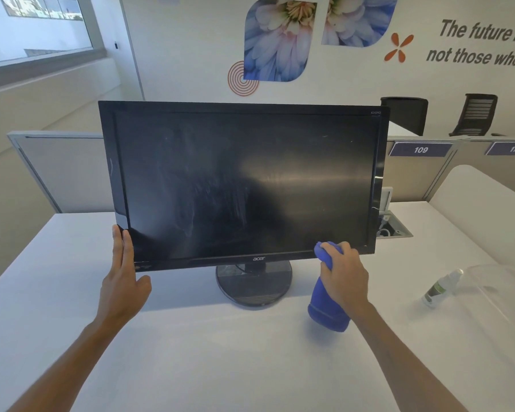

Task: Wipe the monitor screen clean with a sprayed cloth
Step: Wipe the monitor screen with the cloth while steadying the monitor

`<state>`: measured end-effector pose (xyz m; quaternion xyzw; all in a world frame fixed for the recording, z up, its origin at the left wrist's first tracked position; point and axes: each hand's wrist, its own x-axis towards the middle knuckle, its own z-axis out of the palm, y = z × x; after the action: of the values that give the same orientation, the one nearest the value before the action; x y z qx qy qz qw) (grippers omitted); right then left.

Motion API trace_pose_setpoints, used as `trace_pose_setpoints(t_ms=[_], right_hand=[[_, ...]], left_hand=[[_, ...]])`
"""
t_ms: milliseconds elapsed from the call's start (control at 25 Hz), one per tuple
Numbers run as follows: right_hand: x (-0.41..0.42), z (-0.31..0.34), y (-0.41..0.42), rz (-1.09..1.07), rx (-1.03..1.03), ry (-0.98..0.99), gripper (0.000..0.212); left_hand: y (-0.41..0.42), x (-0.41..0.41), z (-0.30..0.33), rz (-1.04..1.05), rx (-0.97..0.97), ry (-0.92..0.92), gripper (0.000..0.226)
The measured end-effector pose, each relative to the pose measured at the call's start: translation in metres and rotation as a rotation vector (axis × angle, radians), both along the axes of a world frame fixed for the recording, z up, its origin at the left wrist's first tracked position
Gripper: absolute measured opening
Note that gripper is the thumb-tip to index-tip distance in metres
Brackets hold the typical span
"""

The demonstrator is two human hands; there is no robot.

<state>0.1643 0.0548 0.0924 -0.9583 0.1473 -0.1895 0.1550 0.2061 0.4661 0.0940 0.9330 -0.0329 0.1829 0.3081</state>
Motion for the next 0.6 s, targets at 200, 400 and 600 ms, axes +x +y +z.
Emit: trace_pose_setpoints(t_ms=[200,400,600], right_hand=[[0.007,-0.008,0.062,0.087,-0.032,-0.051,0.039],[0.015,-0.005,0.132,0.191,-0.059,-0.107,0.039],[0.026,-0.004,0.209,0.284,-0.040,-0.109,0.042]], left_hand=[[0.014,0.000,-0.001,-0.061,-0.024,0.000,0.106],[0.018,0.000,-0.002,-0.093,-0.055,0.002,0.106],[0.025,0.001,-0.006,-0.125,-0.109,0.001,0.104]])
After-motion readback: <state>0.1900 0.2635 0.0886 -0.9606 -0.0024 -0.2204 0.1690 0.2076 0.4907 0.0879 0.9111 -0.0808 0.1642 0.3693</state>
